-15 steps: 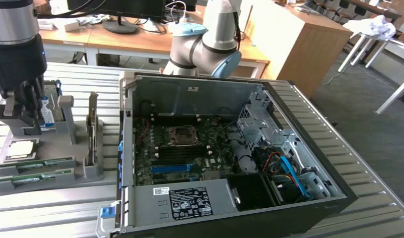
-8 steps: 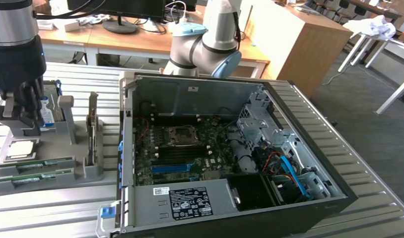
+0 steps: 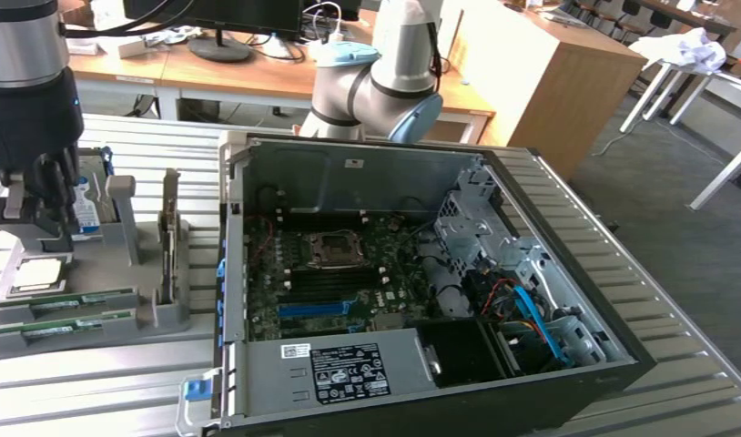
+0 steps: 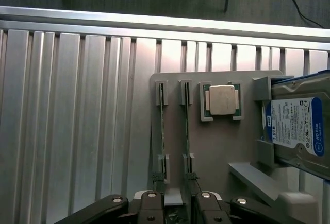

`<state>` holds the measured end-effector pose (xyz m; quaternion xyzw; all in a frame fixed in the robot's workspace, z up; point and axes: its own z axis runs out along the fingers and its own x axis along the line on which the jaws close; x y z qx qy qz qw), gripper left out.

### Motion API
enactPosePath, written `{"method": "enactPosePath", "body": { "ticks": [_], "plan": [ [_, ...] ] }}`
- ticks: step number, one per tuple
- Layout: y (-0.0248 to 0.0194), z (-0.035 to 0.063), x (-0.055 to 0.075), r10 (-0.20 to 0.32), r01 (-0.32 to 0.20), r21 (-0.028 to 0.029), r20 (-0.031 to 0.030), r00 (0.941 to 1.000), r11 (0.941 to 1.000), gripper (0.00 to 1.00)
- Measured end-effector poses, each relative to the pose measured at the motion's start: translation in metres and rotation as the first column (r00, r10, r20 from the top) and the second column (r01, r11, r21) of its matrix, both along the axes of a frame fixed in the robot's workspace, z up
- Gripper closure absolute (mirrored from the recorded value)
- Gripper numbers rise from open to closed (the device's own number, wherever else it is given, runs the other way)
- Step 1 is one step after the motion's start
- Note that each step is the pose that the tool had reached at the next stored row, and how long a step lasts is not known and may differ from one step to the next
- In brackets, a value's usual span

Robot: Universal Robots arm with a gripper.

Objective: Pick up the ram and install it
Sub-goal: 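Pick up the ram and move it above insertion slot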

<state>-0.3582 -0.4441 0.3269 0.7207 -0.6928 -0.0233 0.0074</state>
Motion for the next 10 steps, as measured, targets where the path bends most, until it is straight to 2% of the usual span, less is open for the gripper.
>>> {"method": "enactPosePath", "body": {
  "ticks": [10],
  "plan": [
    [-0.0076, -0.0022, -0.0011, 0.000, 0.000, -0.0001, -0.0001, 1.0000, 1.0000, 0.70]
  ]
}}
